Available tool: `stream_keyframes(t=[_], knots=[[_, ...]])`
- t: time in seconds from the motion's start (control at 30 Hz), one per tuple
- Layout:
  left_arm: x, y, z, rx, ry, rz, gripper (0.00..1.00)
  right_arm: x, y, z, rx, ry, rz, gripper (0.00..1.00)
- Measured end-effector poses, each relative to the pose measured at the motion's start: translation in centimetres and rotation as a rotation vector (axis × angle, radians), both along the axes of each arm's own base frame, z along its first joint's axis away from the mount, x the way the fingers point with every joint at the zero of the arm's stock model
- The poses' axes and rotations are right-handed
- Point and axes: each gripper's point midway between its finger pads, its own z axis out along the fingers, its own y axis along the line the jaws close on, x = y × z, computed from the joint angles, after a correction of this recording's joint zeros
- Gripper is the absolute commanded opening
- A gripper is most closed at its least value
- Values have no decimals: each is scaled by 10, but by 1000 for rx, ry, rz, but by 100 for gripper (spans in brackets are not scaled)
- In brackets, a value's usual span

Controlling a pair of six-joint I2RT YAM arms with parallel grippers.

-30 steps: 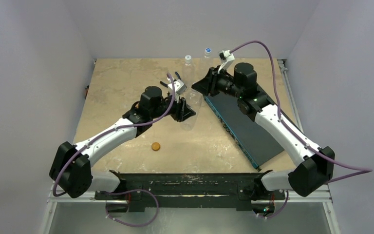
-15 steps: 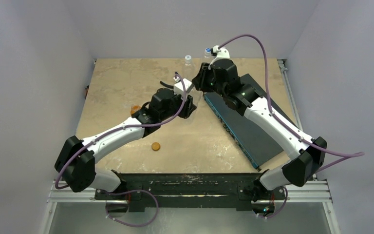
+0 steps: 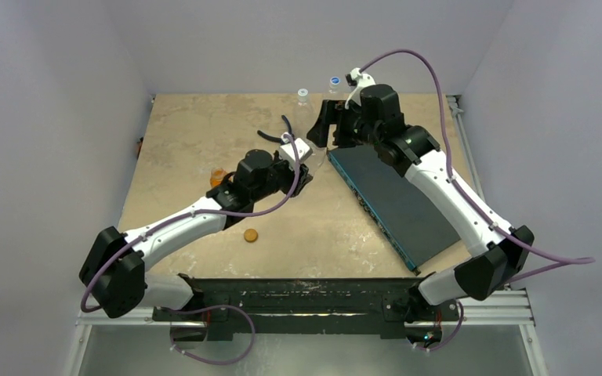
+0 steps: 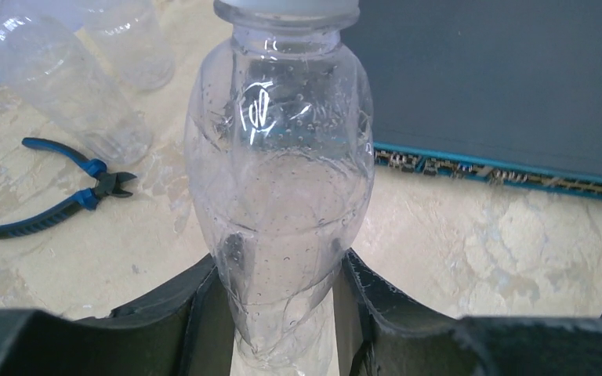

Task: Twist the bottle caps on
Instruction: Screw the bottle cap onto the plastic bottle, then place the plastic bottle at the center of the board.

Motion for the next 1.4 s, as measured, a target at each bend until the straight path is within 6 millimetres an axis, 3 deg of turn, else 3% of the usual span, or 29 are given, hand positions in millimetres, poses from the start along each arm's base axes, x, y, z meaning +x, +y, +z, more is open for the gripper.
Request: stream_keyframes(t=[0.1,0.2,0.37,0.53,0.7,0.77,0.97,1.0,1.03,1.07,1.17,1.27,1.4], knots=[[-5,2,-10,33,-7,-27,0,-9,2,4,2,4,52,69],[-8,3,-18,55,-9,-45,0,-19,2,4,-4,18,88,68],[-8,2,-17,60,-25,-56,0,-28,0,-4,-35,46,120,67],[-8,2,-16,63,-36,-66,0,-31,-2,-10,-62,60,130,58],[-8,1,-15,62,-35,-71,0,-36,3,-18,-85,78,153,56],[-9,1,-16,63,-34,-72,0,-36,5,-23,-99,85,158,50],[-9,1,-17,64,-30,-73,0,-30,6,-31,-115,102,139,20],[-9,2,-16,63,-31,-72,6,-29,7,-30,-114,102,138,17],[-8,2,-15,61,-34,-71,29,-29,6,-29,-112,100,134,14],[-8,2,-14,59,-36,-70,44,-29,6,-28,-113,99,132,11],[-7,4,-12,59,-38,-53,75,-28,6,-25,-110,94,121,6],[-6,10,-10,57,-31,-21,88,-16,5,-22,-130,72,80,4],[-3,23,3,34,-32,36,89,7,2,-22,-162,49,19,3]])
